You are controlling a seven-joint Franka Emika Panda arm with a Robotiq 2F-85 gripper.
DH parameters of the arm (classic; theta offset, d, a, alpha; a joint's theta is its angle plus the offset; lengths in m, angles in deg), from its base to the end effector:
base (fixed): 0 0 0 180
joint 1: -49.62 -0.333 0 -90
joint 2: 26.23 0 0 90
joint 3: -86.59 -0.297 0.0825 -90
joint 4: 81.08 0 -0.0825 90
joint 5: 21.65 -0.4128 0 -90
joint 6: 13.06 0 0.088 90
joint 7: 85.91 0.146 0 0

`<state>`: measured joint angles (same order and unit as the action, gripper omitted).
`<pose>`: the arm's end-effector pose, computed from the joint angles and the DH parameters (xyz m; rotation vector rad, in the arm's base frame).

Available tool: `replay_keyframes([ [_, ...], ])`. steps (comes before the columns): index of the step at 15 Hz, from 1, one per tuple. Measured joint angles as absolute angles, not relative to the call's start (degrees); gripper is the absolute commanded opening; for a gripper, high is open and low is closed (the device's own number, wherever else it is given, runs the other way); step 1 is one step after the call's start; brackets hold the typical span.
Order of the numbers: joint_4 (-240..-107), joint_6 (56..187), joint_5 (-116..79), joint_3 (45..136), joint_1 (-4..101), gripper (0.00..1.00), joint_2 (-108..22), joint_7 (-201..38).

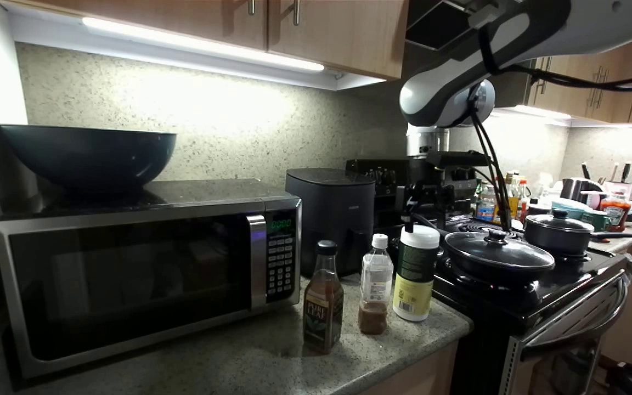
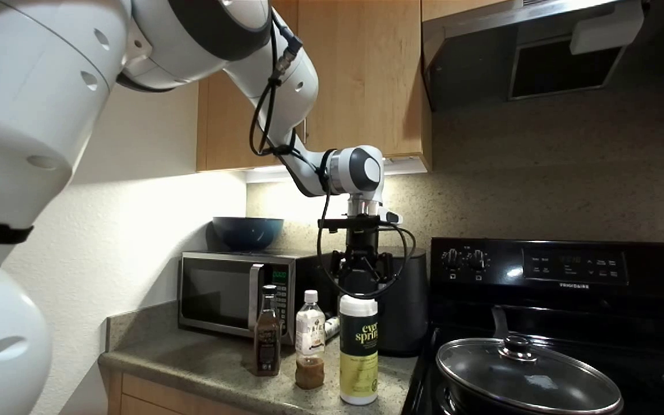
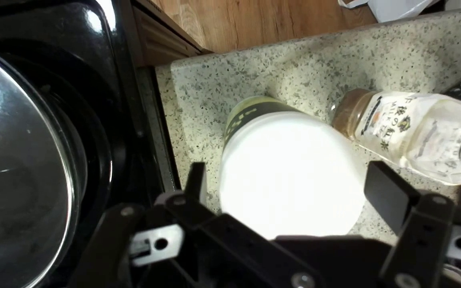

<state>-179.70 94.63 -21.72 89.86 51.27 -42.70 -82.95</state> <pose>0.6384 -0.0532 0.3383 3.1149 -0.2132 -0.2015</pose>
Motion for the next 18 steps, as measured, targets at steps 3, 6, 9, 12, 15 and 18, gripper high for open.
replay_keyframes([
  [3, -176.98, 92.70, -21.71, 89.64, 51.27, 1.00, -44.59, -84.29],
  [6, -174.94, 91.13, -21.70, 89.47, 51.26, 1.00, -46.24, -84.57],
  [9, -173.27, 88.03, -21.70, 89.40, 51.21, 1.00, -47.24, -84.55],
  [12, -172.47, 84.98, -21.70, 89.41, 51.19, 0.74, -47.41, -84.08],
  [15, -171.94, 83.31, -21.70, 89.42, 51.15, 0.76, -47.39, -83.94],
  [18, -171.09, 82.40, -21.70, 89.43, 51.15, 0.95, -47.15, -83.95],
])
